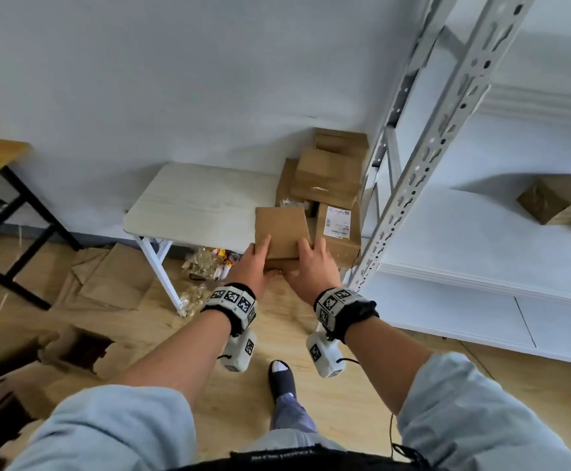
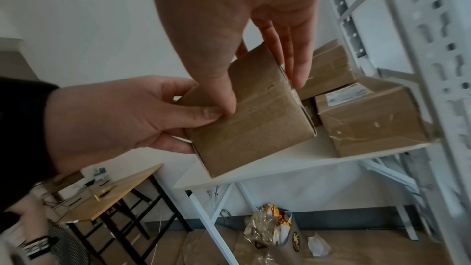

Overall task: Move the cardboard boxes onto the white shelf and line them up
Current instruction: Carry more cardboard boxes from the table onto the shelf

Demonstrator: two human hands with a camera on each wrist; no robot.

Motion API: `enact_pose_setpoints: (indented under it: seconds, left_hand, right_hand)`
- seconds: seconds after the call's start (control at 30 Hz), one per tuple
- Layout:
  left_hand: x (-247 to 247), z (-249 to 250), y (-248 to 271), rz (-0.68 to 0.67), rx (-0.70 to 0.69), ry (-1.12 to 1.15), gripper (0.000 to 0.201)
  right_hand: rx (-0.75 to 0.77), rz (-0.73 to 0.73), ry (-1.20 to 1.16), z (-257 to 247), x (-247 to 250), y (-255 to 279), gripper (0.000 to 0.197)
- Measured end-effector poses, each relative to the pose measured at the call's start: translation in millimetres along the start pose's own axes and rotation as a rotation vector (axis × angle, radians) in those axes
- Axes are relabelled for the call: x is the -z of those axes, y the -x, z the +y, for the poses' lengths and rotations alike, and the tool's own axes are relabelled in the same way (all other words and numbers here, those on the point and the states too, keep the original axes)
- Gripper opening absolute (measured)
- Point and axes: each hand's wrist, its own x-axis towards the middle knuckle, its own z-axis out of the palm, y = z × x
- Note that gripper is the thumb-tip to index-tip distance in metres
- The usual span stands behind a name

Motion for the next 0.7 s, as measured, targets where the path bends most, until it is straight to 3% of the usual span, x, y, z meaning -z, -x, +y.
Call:
enact_pose_setpoints:
  seconds: [0.17,0.7]
  left_hand:
    - [17.2,-34.0,-62.3,0.025,0.056,-0.067,0.081]
    - [41.2,-91.8,-353.9,-0.032,0.167,-0.059,0.078]
  right_hand:
    - [0.05,-0.015,-0.042,-18.4,-21.6,-74.5,0.047]
    - [0.014,-0.092,-0.14,-23.1,-57.8,-370.2,0.052]
